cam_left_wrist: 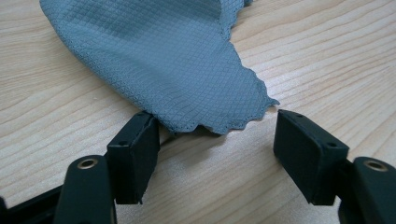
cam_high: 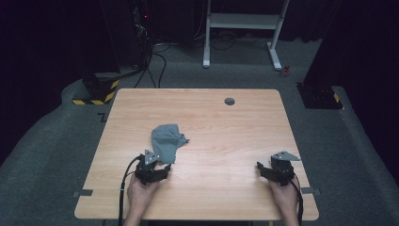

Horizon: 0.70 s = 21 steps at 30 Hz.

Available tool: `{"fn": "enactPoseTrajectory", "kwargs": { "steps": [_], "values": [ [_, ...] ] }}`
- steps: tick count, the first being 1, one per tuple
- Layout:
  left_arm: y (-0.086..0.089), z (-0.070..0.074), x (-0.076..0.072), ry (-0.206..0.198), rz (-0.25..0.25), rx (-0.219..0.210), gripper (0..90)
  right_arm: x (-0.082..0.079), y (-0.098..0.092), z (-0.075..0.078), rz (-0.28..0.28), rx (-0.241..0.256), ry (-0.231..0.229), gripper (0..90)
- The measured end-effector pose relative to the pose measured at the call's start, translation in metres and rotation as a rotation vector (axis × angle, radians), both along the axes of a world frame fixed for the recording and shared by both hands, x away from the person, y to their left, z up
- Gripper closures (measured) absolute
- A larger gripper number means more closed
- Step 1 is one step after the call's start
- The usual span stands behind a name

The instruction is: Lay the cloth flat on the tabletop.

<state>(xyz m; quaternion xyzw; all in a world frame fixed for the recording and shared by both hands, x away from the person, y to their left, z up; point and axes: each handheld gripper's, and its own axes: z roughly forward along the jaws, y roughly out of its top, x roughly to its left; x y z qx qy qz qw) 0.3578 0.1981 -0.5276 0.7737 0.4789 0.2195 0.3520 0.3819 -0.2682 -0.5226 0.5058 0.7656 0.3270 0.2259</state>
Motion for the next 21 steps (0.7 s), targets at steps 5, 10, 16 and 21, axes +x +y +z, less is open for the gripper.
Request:
{"fn": "enactPoseTrajectory", "kwargs": {
  "steps": [5, 10, 16, 21],
  "values": [
    [0.0, 0.0, 0.0, 0.001, -0.001, 0.0, 31.6, 0.0, 0.0, 0.0, 0.003, 0.0, 0.002, 34.2],
    [0.001, 0.0, -0.001, 0.01, 0.004, -0.025, 31.6, 0.0, 0.0, 0.0, 0.003, 0.0, 0.003, 34.1],
    [0.008, 0.006, -0.014, -0.036, 0.063, -0.019, 37.3, 0.0, 0.0, 0.0, 0.003, 0.0, 0.003, 34.1],
    [0.014, 0.017, -0.016, -0.058, 0.05, -0.05, 39.4, 0.0, 0.0, 0.0, 0.004, 0.0, 0.003, 34.1]
  ]
}}
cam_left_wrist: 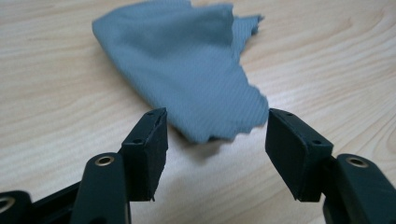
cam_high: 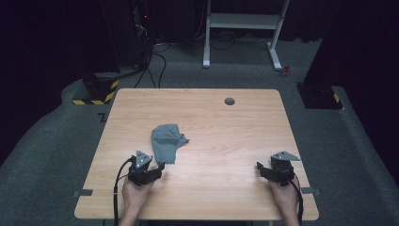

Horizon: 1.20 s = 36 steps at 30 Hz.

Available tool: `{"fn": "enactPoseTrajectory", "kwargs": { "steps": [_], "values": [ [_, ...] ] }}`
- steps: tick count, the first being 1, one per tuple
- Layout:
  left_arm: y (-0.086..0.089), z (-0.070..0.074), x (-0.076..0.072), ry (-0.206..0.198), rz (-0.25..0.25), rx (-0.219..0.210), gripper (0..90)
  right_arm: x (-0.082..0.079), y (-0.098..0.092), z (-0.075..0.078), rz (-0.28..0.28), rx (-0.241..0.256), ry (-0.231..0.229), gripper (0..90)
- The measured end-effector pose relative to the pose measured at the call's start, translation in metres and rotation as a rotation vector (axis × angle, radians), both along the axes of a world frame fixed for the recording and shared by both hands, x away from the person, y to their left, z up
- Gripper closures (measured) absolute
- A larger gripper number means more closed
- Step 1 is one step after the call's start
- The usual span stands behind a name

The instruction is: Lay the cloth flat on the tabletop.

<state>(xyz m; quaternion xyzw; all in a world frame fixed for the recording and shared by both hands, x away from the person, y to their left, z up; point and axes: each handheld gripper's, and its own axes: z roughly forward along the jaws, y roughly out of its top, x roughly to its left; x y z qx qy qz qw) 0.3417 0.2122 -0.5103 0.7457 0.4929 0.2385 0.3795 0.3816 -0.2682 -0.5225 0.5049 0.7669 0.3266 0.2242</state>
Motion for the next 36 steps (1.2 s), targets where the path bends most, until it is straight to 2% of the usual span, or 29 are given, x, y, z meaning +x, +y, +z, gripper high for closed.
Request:
{"fn": "enactPoseTrajectory", "kwargs": {
  "steps": [3, 4, 5, 6, 8, 10, 13, 17, 21, 23, 25, 27, 32, 36],
  "values": [
    [-0.001, 0.01, 0.016, 0.014, -0.013, -0.014, 37.1, 0.0, 0.0, 0.0, 0.0, 0.0, 0.0, 34.1],
    [-0.003, 0.011, 0.022, 0.016, -0.012, 0.001, 36.8, 0.0, 0.0, 0.0, 0.0, 0.0, 0.0, 34.1],
    [-0.003, 0.011, 0.022, 0.016, -0.012, 0.001, 36.8, 0.0, 0.0, 0.0, 0.0, 0.0, 0.0, 34.1],
    [-0.007, 0.012, 0.036, 0.032, -0.007, 0.043, 36.4, 0.0, 0.0, 0.0, 0.0, 0.0, 0.0, 34.1],
    [-0.011, 0.011, 0.049, 0.05, -0.005, 0.051, 35.5, 0.0, 0.0, 0.0, 0.0, 0.0, 0.0, 34.1],
    [-0.014, 0.01, 0.061, 0.075, 0.004, 0.042, 33.2, 0.0, 0.0, 0.0, 0.0, 0.0, 0.0, 34.1],
    [-0.021, 0.007, 0.076, 0.088, 0.024, 0.033, 29.3, 0.0, 0.0, 0.0, 0.0, 0.0, 0.0, 34.1],
    [-0.03, 0.004, 0.095, 0.119, 0.049, 0.055, 25.0, 0.0, 0.0, 0.0, 0.0, 0.0, 0.0, 34.1],
    [-0.038, -0.001, 0.108, 0.14, 0.074, 0.088, 26.7, 0.0, 0.0, 0.0, 0.0, 0.0, 0.0, 34.1],
    [-0.04, -0.005, 0.113, 0.158, 0.087, 0.111, 29.4, 0.0, 0.0, 0.0, 0.0, 0.0, 0.0, 34.1],
    [-0.039, -0.007, 0.115, 0.156, 0.096, 0.082, 31.6, 0.0, 0.0, 0.0, 0.0, 0.0, 0.0, 34.1],
    [-0.037, -0.006, 0.116, 0.148, 0.096, 0.088, 38.0, 0.0, 0.0, 0.0, 0.001, 0.0, 0.0, 34.0],
    [-0.029, -0.005, 0.117, 0.147, 0.087, 0.08, 63.8, 0.0, 0.0, 0.0, -0.001, 0.002, 0.003, 33.8],
    [-0.03, -0.004, 0.115, 0.141, 0.066, 0.089, 78.7, 0.0, 0.0, 0.0, 0.004, 0.001, 0.003, 33.8]
  ]
}}
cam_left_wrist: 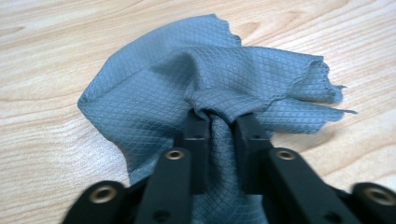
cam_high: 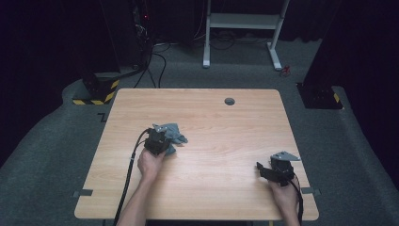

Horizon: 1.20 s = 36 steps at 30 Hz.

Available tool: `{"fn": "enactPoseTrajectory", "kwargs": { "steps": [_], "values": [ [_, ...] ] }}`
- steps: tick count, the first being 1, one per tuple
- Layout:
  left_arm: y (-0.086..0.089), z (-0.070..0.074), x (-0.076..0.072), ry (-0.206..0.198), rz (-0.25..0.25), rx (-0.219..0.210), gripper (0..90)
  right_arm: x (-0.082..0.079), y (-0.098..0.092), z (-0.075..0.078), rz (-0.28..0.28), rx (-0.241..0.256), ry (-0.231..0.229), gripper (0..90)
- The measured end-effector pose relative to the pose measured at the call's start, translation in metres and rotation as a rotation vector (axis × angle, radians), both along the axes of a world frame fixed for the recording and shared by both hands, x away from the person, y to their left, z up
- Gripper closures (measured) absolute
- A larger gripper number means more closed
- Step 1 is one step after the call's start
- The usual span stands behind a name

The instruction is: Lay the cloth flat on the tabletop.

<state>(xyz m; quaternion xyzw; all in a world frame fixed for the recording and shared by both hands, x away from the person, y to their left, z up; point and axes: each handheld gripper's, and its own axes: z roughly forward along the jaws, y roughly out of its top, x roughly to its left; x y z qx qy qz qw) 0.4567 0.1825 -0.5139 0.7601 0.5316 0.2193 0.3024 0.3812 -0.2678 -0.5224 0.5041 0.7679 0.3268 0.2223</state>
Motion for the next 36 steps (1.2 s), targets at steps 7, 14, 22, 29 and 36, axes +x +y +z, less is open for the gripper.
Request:
{"fn": "enactPoseTrajectory", "kwargs": {
  "steps": [7, 14, 22, 29, 36],
  "values": [
    [-0.005, 0.006, -0.011, -0.02, -0.079, -0.084, 81.7, 0.0, 0.0, 0.0, 0.0, 0.0, 0.0, 33.7],
    [-0.022, 0.018, -0.029, -0.03, -0.185, -0.173, 81.6, 0.0, 0.0, 0.0, 0.001, 0.0, 0.0, 33.7],
    [-0.047, 0.021, -0.043, -0.026, -0.274, -0.201, 81.5, 0.0, 0.0, 0.0, 0.001, 0.001, 0.001, 33.5],
    [-0.066, 0.019, -0.047, -0.013, -0.321, -0.204, 81.5, 0.0, 0.0, 0.0, 0.001, 0.001, 0.001, 33.5],
    [-0.081, 0.02, -0.049, -0.008, -0.349, -0.218, 81.5, 0.0, 0.0, 0.0, 0.001, 0.001, 0.001, 33.5]
  ]
}}
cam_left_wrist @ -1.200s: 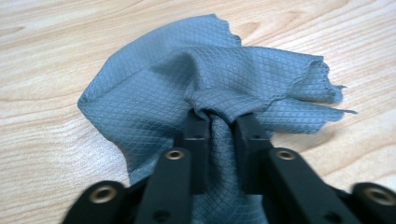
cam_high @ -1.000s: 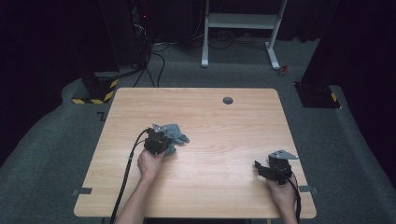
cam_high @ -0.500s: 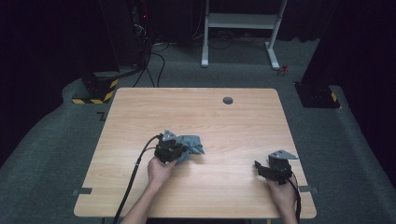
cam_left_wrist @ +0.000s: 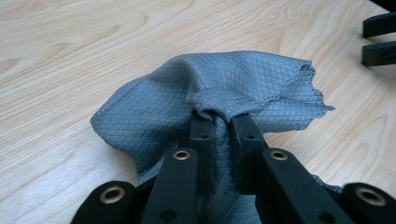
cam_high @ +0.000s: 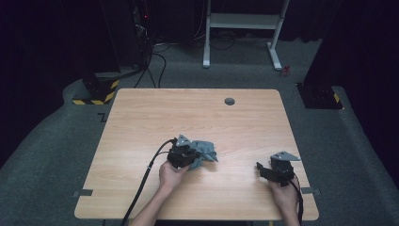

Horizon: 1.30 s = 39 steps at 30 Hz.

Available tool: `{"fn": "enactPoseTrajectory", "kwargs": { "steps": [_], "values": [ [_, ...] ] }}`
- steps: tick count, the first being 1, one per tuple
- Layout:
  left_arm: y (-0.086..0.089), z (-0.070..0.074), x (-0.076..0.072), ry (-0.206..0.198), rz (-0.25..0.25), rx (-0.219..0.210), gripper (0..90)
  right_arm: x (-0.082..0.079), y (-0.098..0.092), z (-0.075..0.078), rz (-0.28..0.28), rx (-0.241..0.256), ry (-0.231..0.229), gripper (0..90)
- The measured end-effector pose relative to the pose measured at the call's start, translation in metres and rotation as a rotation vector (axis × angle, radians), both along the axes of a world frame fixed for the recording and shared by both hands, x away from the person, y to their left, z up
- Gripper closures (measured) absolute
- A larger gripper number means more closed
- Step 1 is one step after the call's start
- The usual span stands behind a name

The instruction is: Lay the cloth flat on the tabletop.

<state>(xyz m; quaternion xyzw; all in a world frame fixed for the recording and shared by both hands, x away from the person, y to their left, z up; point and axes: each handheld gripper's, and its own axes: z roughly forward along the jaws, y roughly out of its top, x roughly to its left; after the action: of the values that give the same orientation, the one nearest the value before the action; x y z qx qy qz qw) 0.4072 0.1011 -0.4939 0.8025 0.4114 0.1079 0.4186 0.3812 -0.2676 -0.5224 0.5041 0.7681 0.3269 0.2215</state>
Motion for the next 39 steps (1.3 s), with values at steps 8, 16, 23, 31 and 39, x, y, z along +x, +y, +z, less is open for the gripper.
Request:
{"fn": "enactPoseTrajectory", "kwargs": {
  "steps": [8, 16, 23, 31, 39],
  "values": [
    [-0.016, 0.001, -0.002, -0.006, -0.034, 0.005, 81.5, 0.0, 0.0, 0.0, 0.0, 0.0, 0.0, 33.5],
    [-0.027, -0.001, -0.005, 0.003, -0.052, 0.002, 81.3, 0.0, 0.0, 0.0, 0.0, 0.0, 0.0, 33.5],
    [-0.035, -0.004, -0.007, 0.007, -0.06, 0.014, 80.8, 0.0, 0.0, 0.0, 0.0, 0.0, 0.0, 33.5],
    [-0.044, -0.01, -0.009, 0.004, -0.077, 0.038, 80.6, 0.0, 0.0, 0.0, 0.0, 0.0, 0.0, 33.5],
    [-0.048, -0.012, -0.009, 0.003, -0.082, 0.051, 79.5, 0.0, 0.0, 0.0, 0.0, 0.0, 0.0, 33.5]
  ]
}}
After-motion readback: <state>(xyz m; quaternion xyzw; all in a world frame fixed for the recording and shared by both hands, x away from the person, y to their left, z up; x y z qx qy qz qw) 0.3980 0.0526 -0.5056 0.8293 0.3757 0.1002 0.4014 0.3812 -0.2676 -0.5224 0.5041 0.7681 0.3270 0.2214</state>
